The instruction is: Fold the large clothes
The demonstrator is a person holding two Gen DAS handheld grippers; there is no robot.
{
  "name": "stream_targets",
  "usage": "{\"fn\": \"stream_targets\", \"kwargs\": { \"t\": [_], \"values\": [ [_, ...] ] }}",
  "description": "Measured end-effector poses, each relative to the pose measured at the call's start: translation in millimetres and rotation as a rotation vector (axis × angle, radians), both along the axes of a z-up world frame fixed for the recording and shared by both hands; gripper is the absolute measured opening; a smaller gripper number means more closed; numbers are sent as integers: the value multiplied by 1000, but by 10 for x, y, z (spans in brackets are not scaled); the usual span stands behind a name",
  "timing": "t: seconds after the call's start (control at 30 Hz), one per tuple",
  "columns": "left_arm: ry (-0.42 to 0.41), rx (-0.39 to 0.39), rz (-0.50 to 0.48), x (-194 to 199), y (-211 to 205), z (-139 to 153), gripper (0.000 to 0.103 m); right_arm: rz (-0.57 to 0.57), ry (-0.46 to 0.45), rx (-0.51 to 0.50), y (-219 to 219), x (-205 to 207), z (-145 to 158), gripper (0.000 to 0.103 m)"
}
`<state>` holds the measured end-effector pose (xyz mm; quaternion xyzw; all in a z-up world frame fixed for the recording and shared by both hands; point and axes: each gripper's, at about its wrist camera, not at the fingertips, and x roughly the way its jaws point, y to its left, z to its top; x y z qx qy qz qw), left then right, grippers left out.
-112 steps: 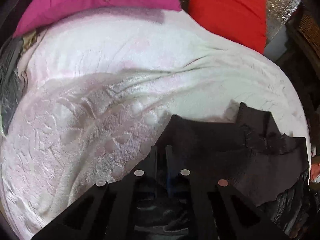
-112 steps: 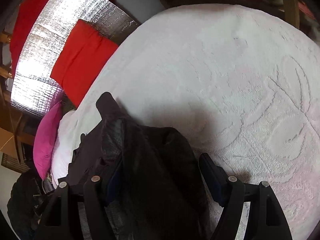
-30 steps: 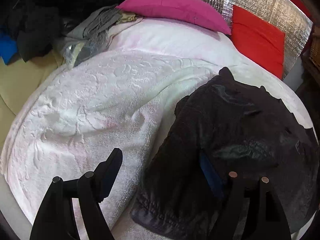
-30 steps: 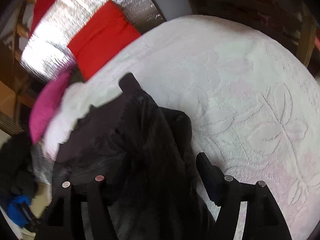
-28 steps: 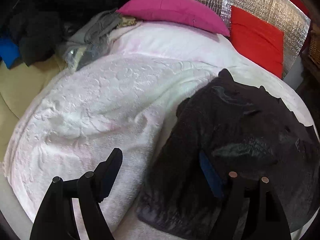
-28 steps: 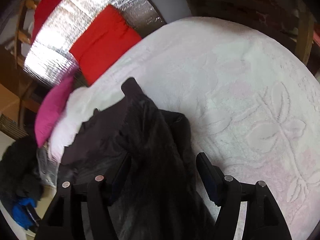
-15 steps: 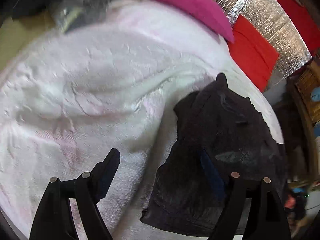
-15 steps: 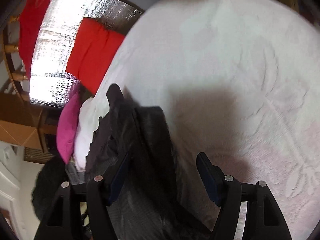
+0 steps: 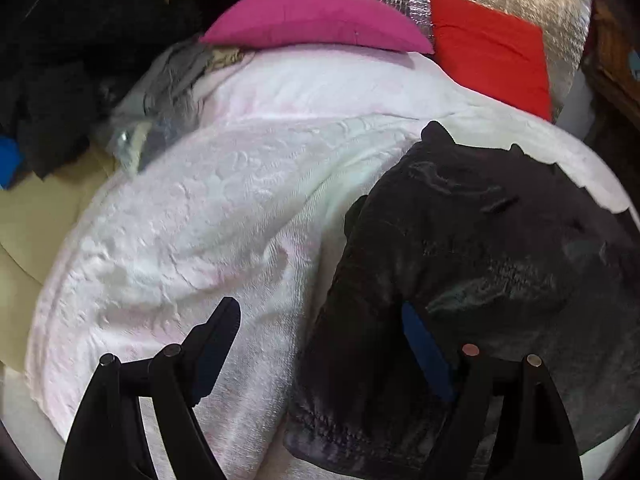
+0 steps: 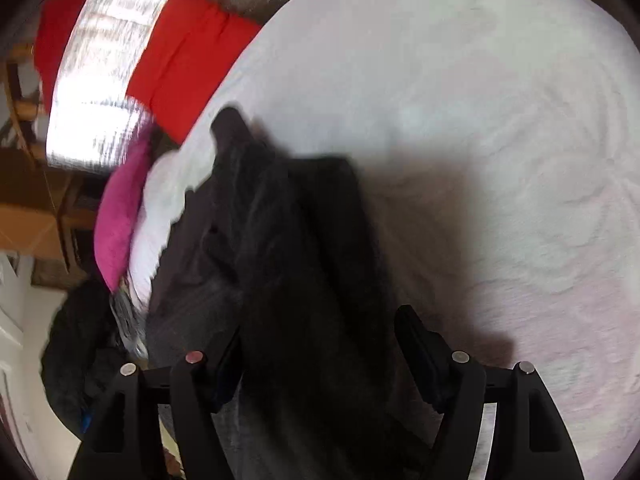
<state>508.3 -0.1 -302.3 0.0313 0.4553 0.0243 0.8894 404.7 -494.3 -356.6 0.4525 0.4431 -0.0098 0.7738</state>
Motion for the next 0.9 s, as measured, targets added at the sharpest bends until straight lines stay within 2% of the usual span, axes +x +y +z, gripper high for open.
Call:
{"fn": "stream_targets", "kwargs": {
  "t": [0.17, 0.27, 0.33, 0.43, 0.5, 0.6, 0.8, 0.9],
  "values": [
    [-39, 51, -3, -38, -41, 46, 83, 14, -59, -163, 208, -10, 311, 75],
    [-63, 58, -5, -78, -54, 104, 83, -44, -85, -239, 208, -126, 465, 75],
    [-77, 58, -3, -92, -66, 134, 83, -103, -134, -320, 205, -290, 655, 75],
    [-103, 55, 0, -132, -76, 199, 83, -160, -216, -370, 237, -556, 875, 75],
    [-125, 55, 4, -162, -86, 244, 83, -163, -272, -345, 313, -708, 980, 75],
    [-146, 46, 8, -204, -94, 304, 83, -134, -342, -257, 448, -950, 972, 79],
    [-183, 30, 15, -374, -115, 412, 83, -50, -338, -167, 834, -1170, 812, 79],
    [-159, -20, 25, -516, -103, 420, 83, -32, -317, -136, 966, -1182, 676, 79]
  ]
}}
